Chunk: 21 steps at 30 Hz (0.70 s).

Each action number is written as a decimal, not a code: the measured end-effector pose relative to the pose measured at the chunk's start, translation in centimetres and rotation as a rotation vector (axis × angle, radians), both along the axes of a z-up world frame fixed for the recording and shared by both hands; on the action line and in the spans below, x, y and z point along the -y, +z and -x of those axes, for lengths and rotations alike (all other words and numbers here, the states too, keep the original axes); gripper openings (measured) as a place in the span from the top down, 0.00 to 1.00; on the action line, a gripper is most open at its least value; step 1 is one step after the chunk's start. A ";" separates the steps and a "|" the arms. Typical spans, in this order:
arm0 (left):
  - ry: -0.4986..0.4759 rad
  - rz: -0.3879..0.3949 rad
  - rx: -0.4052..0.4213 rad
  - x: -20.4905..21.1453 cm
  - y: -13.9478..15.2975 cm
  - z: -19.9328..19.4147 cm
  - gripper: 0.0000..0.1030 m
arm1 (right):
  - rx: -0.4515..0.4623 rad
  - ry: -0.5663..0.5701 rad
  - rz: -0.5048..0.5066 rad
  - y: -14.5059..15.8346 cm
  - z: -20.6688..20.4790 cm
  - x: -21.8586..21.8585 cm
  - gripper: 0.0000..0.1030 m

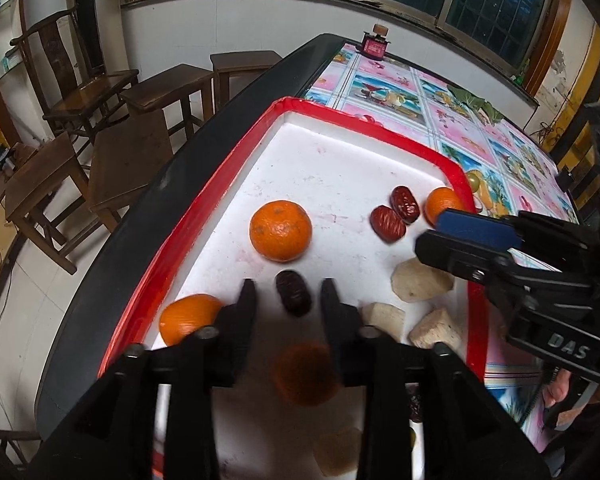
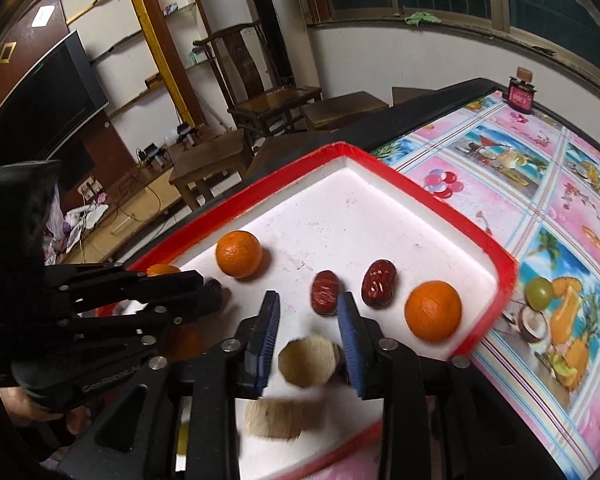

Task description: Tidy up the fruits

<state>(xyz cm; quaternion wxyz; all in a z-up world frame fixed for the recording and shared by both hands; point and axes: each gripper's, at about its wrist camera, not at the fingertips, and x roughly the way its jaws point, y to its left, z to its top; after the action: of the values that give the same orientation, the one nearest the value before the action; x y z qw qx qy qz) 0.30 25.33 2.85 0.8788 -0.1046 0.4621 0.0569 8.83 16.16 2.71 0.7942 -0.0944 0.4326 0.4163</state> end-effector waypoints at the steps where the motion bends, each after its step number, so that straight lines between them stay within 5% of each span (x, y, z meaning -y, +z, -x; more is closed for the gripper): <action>1: 0.004 -0.006 0.006 0.2 0.3 0.3 0.47 | 0.003 -0.006 -0.008 0.3 0.3 0.4 0.64; 8: 0.006 -0.021 0.048 1.3 1.8 2.6 0.26 | 0.018 -0.038 -0.065 2.3 3.6 3.8 0.29; 13: 0.016 -0.062 0.048 2.4 2.4 4.0 0.16 | 0.016 -0.085 -0.065 3.3 6.0 5.8 0.17; 21: 0.081 -0.123 0.064 2.4 2.8 6.3 0.16 | 0.039 -0.129 0.007 3.5 9.0 7.5 0.10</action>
<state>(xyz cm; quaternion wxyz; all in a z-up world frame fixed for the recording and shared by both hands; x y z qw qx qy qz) -6.01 22.92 5.62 0.8948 -0.0707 0.4250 0.1172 -0.16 8.63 6.24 0.8272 -0.0773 0.4236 0.3610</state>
